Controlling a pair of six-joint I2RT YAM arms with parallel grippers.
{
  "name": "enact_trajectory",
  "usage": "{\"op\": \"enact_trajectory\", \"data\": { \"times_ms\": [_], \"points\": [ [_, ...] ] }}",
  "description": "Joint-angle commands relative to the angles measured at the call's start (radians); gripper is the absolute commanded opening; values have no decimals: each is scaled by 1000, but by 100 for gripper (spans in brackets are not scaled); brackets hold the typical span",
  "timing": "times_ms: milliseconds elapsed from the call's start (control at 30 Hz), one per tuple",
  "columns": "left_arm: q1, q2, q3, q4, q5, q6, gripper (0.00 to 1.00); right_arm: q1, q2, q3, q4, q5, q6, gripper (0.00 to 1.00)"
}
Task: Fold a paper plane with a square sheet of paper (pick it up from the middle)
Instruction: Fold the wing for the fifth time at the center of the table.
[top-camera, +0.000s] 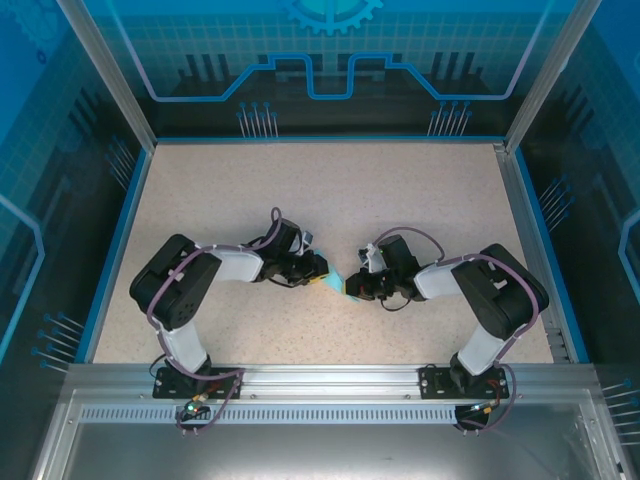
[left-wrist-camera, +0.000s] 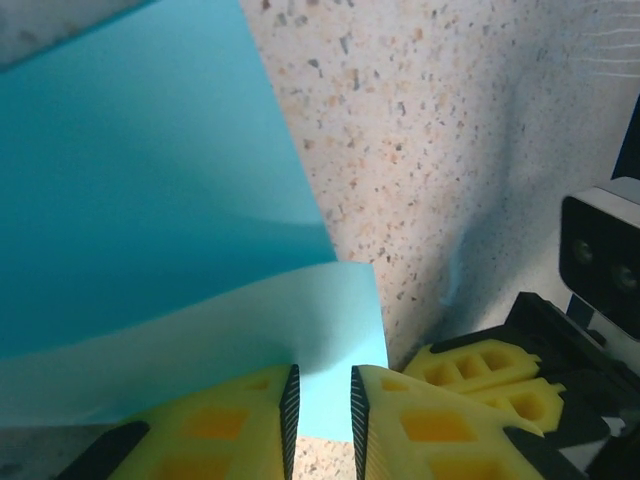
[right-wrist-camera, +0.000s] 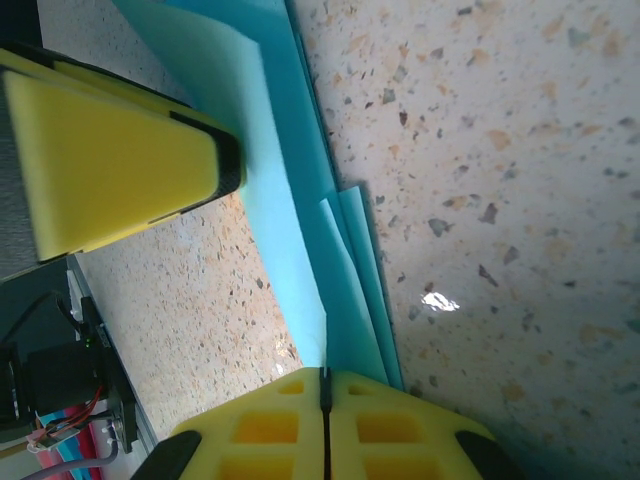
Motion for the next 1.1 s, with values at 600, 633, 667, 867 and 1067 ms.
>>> {"op": "enact_trajectory", "data": {
  "times_ms": [600,633,667,867,1067],
  "points": [
    [-1,71,83,-239,-142,-25,23,-26,-36,12,-195,5,-93,15],
    [-1,73,85,-241,-144,-24,23,-31,-37,8,-198,7,-95,15],
    [-1,74,84,-246,-144,-24,23,-32,-37,5,-200,13,-96,14],
    [-1,82,90,-256,-146,-24,23,-33,-32,10,-239,50,-111,9],
    [-1,87,96,-269,-146,-23,23,-33,-104,46,-306,59,-128,14]
  ]
}}
